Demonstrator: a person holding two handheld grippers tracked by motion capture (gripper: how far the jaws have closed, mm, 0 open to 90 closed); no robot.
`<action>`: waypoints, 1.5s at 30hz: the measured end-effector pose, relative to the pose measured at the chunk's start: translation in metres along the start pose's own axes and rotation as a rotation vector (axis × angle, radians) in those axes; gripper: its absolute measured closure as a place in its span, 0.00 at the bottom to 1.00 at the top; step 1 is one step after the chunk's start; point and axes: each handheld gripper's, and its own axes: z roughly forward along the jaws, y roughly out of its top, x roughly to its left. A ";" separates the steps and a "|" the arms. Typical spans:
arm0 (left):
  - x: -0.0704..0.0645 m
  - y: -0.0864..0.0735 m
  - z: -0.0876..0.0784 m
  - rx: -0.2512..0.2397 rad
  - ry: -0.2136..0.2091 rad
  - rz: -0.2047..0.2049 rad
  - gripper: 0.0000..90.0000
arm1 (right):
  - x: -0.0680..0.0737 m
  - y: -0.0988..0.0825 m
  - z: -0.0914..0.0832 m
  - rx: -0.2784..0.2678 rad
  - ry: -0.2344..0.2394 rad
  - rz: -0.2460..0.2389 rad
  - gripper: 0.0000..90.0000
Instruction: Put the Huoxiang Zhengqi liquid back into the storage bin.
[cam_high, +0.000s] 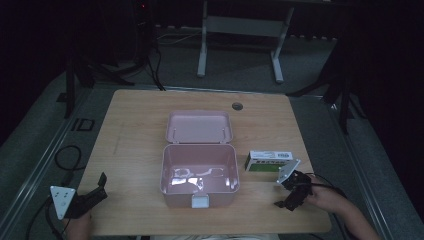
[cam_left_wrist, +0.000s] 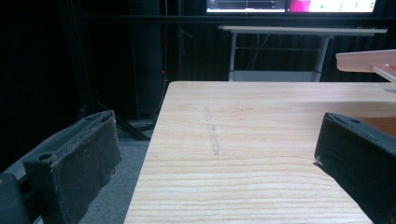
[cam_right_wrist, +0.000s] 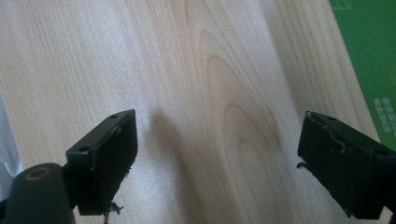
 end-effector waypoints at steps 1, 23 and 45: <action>0.000 0.000 0.000 0.000 0.000 0.000 0.00 | 0.000 0.000 0.000 0.000 0.000 0.000 0.13; 0.000 0.000 0.000 -0.001 -0.003 -0.002 0.00 | -0.001 0.048 -0.005 0.262 0.040 -0.115 0.15; 0.001 0.000 0.000 0.000 -0.010 -0.005 0.00 | 0.001 0.079 -0.032 0.288 0.093 -0.235 0.14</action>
